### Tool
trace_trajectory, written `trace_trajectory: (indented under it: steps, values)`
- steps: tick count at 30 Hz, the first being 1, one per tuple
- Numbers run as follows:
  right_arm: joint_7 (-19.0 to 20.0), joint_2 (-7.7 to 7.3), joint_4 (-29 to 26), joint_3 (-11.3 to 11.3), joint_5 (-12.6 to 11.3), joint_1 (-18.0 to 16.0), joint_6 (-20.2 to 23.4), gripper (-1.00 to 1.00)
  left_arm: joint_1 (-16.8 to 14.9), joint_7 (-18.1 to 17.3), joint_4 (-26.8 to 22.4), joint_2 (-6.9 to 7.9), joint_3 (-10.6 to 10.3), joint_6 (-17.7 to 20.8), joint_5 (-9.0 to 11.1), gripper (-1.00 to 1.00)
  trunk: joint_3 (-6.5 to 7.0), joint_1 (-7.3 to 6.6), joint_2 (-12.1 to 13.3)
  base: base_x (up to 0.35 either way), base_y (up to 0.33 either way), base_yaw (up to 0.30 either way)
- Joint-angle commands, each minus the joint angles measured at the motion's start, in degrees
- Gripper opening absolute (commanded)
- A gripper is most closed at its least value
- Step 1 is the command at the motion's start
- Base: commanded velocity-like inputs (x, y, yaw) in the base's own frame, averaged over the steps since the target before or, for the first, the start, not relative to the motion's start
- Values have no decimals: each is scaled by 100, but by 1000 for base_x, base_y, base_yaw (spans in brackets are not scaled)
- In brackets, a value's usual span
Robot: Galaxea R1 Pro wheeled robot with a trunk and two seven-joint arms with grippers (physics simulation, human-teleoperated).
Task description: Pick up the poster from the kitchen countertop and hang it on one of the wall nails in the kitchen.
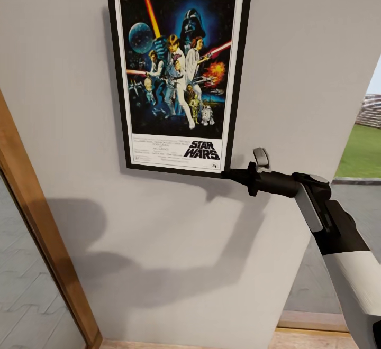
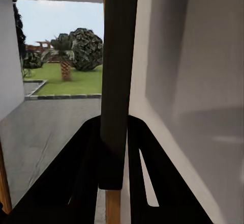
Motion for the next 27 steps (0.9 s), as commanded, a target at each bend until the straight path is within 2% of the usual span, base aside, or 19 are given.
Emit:
trace_trajectory:
  steps: [1, 22, 27]
  values:
    - [12, -5, 4, 12, -55, -3, 71, -100, 0, -2, -6, 3, -48, -31, 43, 100, -3, 2, -4, 7, 0, 0]
    - [12, -5, 4, 12, -52, -3, 71, -100, 0, -2, -6, 3, -48, -31, 42, 100, -3, 2, -4, 1, 0, 0]
    - [12, -5, 4, 12, -52, -3, 71, -100, 0, -2, -6, 3, -48, -31, 42, 100, -3, 2, -4, 99, 0, 0]
